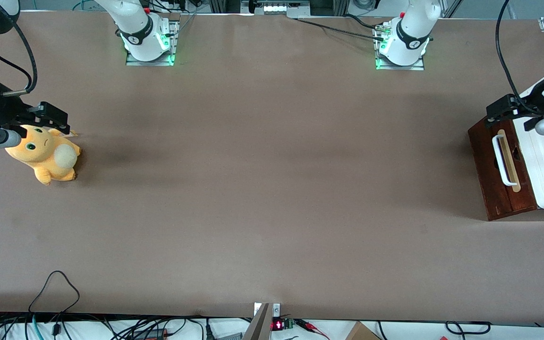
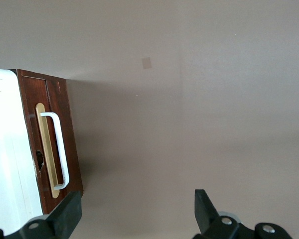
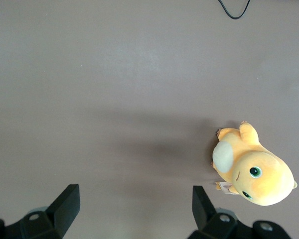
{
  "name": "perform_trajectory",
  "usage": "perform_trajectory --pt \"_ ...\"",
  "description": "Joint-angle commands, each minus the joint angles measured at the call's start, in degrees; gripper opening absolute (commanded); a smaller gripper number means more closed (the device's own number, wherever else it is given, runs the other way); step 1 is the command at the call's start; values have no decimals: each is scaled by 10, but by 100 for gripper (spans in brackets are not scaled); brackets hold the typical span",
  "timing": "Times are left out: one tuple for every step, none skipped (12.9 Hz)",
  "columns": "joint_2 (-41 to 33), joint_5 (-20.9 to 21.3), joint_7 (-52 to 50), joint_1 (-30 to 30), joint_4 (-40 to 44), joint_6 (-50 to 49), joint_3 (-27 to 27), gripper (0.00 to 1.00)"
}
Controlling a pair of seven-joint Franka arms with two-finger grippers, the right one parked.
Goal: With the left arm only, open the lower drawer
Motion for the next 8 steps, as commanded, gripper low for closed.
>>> perform_trajectory --pt "-4 -14 15 2 9 -14 2 100" --pt "-4 -10 10 2 15 -16 2 100" --pt "-3 -5 9 2 20 -21 1 100" --pt "-1 1 9 1 21 -22 1 100" --pt "1 1 11 0 21 -21 0 100" --pt "1 1 15 -1 18 -22 0 100" --pt "1 1 13 -1 17 -26 0 100" --pt "1 -4 17 -1 16 -32 1 100"
